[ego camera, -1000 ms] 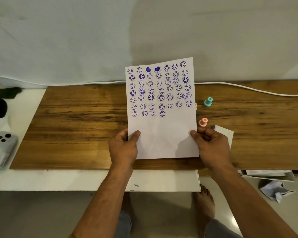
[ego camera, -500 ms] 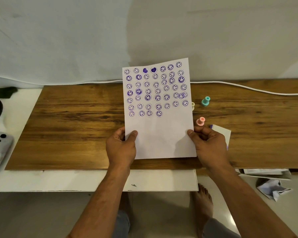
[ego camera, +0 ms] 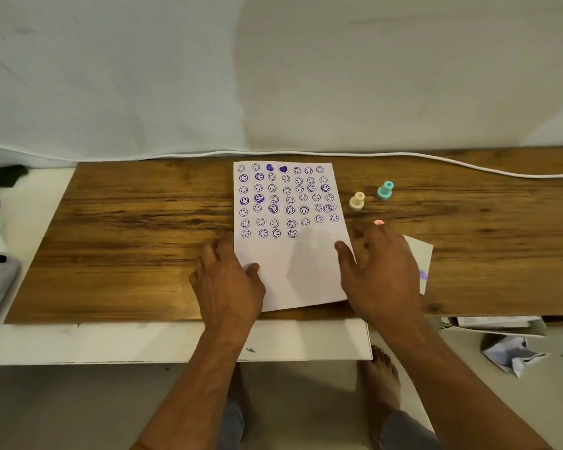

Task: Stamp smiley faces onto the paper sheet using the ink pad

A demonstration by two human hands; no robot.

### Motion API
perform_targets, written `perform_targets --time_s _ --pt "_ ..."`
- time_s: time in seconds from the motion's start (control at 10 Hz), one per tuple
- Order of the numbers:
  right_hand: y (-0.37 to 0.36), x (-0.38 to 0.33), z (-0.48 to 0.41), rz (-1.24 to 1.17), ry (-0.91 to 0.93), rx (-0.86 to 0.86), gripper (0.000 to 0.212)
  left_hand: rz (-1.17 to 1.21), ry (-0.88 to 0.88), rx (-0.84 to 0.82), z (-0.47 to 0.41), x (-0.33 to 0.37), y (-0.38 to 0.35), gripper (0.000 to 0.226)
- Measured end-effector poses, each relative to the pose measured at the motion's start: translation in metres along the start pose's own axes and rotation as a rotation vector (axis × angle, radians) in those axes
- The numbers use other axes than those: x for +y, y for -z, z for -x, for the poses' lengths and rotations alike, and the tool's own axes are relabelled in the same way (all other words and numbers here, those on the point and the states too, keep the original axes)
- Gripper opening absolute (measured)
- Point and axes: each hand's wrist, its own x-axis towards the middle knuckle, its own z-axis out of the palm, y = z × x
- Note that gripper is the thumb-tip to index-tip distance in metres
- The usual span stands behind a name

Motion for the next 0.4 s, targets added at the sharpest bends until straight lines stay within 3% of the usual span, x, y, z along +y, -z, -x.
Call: perform_targets --time_s 0.1,0.2,0.4 --pt "-0.002 -0.009 0.001 0.113 0.161 0.018 0.06 -0.01 -0.007 0.0 0.003 0.003 -0.001 0.066" --pt "-0.004 -0.011 0.001 0.205 0.211 0.024 0.074 0.015 -0.022 0.012 0.004 0.003 -0.001 0.066" --pt "-0.013 -0.006 0.002 0.264 0.234 0.042 0.082 0.029 -0.155 0.116 0.001 0.008 0.003 0.08"
